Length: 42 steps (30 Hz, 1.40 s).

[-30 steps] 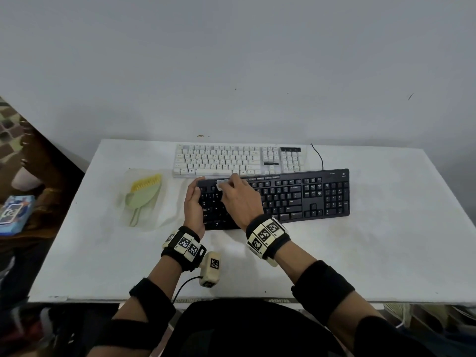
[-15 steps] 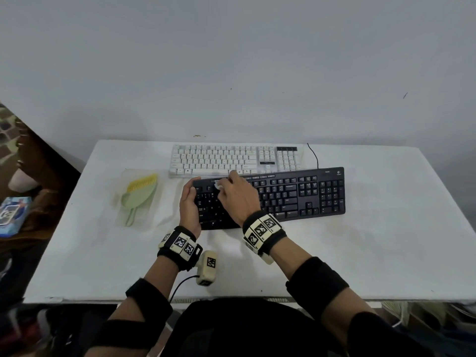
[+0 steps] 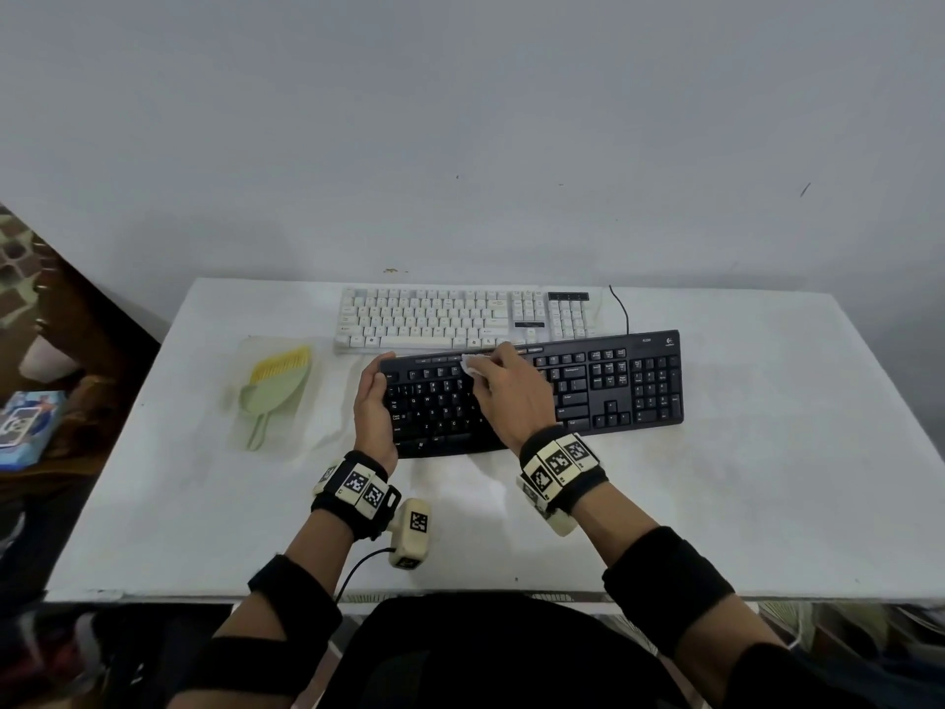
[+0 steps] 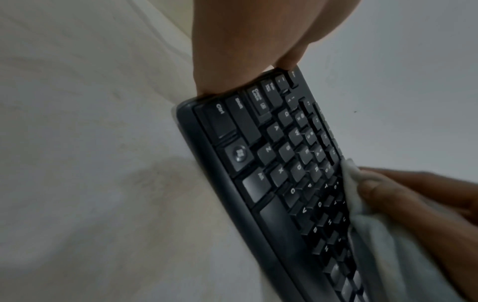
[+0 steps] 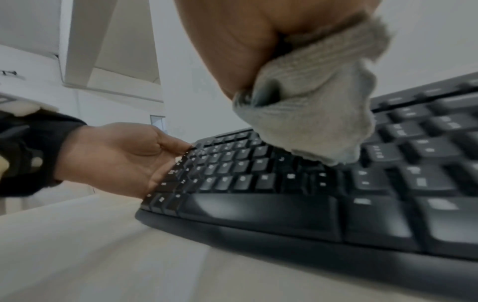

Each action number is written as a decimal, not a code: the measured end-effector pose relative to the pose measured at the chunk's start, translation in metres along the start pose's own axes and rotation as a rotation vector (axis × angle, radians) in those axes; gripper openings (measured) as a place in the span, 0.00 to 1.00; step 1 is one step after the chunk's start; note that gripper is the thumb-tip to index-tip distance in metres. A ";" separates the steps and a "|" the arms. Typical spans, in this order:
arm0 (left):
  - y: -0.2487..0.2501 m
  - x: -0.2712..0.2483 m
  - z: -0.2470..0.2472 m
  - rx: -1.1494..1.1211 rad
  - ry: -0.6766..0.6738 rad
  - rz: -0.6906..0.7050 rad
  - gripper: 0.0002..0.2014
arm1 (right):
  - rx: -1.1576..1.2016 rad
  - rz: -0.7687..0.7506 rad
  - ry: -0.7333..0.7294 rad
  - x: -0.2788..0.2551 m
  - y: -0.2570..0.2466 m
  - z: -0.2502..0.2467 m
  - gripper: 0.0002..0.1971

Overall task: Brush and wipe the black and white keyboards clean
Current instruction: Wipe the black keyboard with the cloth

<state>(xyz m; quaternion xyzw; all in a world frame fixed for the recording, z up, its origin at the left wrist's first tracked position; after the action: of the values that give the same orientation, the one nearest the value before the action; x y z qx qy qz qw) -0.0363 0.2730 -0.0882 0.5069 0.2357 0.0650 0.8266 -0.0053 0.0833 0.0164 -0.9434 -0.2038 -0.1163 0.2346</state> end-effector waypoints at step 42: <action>0.000 0.000 0.000 0.006 0.026 -0.035 0.18 | -0.081 0.398 0.059 -0.016 0.073 -0.042 0.14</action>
<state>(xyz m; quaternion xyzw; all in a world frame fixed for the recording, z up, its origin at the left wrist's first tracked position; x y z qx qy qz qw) -0.0364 0.2731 -0.0882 0.5041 0.2554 0.0563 0.8231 0.0070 -0.0014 0.0185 -0.9699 -0.0014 -0.1033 0.2206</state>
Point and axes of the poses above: each hand's wrist, its own x-axis towards the middle knuckle, its own z-axis out of the palm, y = z × x, the point moved 9 cm from there along x, towards the middle knuckle, and after that the axes turned 2 degrees about -z, right-handed, at the moved point
